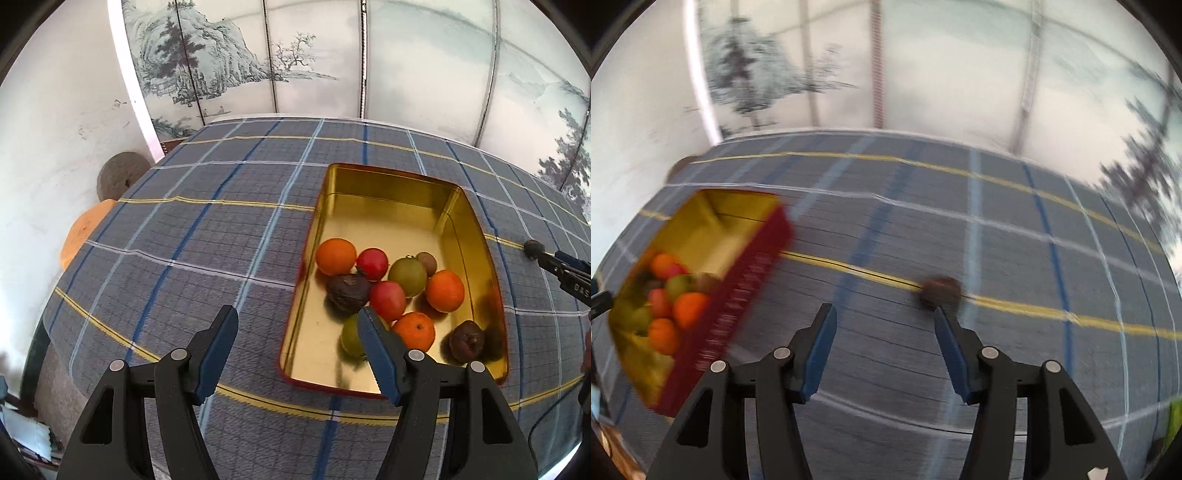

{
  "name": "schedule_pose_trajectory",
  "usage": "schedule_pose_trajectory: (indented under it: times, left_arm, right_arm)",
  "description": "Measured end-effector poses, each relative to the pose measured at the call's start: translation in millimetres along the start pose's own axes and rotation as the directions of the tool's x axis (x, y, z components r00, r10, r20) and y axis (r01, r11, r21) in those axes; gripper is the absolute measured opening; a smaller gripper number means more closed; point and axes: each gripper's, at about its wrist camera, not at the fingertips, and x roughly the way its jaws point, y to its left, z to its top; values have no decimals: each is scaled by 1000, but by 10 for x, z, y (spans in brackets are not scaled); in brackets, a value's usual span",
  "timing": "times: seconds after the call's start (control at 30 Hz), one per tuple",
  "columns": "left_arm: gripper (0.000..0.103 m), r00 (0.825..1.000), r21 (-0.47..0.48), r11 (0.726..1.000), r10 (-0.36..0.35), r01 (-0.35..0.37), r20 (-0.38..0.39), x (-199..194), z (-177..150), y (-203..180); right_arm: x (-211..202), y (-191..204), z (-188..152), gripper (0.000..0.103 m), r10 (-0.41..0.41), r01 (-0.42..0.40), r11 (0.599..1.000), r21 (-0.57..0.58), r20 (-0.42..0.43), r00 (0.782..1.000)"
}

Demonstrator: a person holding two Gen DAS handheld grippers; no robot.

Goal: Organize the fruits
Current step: 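Grasp the last dark brown mangosteen with the right tool, then carry the mangosteen into the tin and open the right tool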

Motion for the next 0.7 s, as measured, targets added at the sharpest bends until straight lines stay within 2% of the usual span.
schedule_pose_trajectory:
  times: [0.13,0.37,0.4,0.43,0.47,0.53,0.7]
  left_arm:
    - [68,1000,10,1000,8,-8,-3,11,15,-38]
    - [68,1000,10,1000,27,-27,-7,13,35,-19]
    - [68,1000,10,1000,30,-30,-8,15,33,-14]
    - [68,999,10,999,32,-31,-8,20,30,-8]
    - [68,999,7,999,33,-33,-9,21,24,3]
    - [68,999,0,1000,30,-30,-14,31,11,22]
    - [68,1000,-3,1000,20,-20,-15,19,-38,55]
  right_arm:
    - [180,-257,2,52,-29,30,999,41,-22,999]
    - [530,-272,137,51,-46,49,998,50,-44,998]
    - [541,-264,130,48,-50,52,997,49,-43,998]
    - [564,-250,132,40,-52,54,997,50,-49,997]
    - [580,-245,118,38,-50,53,997,53,-55,997]
    - [570,-227,98,38,-64,66,996,52,-51,997]
    - [425,-189,38,37,-40,43,996,73,-45,998]
